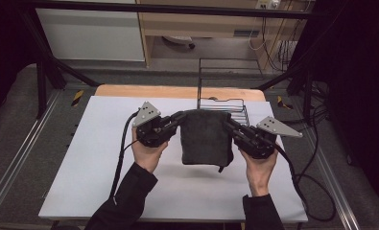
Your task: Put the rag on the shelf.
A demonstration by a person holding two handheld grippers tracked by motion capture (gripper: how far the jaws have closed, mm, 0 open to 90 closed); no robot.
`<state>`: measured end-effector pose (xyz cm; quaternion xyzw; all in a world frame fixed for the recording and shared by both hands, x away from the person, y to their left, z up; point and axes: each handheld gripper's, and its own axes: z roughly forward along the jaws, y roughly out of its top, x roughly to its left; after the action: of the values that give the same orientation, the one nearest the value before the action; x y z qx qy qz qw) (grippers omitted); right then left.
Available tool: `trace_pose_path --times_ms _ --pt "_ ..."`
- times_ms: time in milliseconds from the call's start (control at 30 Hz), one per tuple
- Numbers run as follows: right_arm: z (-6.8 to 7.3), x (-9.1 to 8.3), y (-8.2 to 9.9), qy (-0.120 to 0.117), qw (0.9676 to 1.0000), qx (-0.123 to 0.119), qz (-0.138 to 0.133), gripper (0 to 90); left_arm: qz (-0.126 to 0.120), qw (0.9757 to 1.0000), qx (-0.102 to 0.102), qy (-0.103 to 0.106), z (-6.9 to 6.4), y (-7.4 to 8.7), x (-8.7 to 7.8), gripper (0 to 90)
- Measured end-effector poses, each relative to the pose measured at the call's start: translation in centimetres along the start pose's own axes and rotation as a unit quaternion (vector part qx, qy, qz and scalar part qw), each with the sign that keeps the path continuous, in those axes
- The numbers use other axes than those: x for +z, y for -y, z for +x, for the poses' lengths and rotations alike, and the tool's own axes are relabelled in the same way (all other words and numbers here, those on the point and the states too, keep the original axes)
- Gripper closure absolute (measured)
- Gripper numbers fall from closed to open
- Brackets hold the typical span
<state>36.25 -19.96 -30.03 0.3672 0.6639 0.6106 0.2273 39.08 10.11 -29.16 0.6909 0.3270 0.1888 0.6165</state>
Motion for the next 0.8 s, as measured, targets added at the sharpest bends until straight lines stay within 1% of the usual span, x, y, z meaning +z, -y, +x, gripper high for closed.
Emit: trace_pose_path --times_ms 167,333,467,600,667,800 --pt "-0.1 -0.2 -0.9 0.011 0.9998 -0.006 -0.013 77.1 -0.013 0.9999 0.001 0.002 -0.3 -0.9 0.5 80.3" --pt "-0.3 -0.4 -1.9 0.018 0.9994 -0.009 -0.027 77.2 -0.028 0.9996 -0.001 0.004 -0.4 -1.9 0.9 80.4" --pt "-0.4 -0.4 -2.7 0.025 0.9988 -0.011 -0.039 77.3 -0.041 0.9991 -0.006 0.003 -0.5 -2.6 1.3 80.4" --pt "-0.5 -0.4 -3.3 0.033 0.9980 -0.014 -0.052 77.4 -0.053 0.9986 0.001 0.002 -0.8 -3.3 1.6 80.4" --pt "-0.5 -0.4 -3.6 0.037 0.9976 -0.012 -0.058 77.5 -0.059 0.9983 0.004 0.003 -0.9 -3.7 1.8 80.4" --pt "-0.6 -0.6 -4.3 0.040 0.9966 -0.014 -0.070 77.5 -0.068 0.9977 0.005 0.005 -1.0 -4.7 2.0 80.4"
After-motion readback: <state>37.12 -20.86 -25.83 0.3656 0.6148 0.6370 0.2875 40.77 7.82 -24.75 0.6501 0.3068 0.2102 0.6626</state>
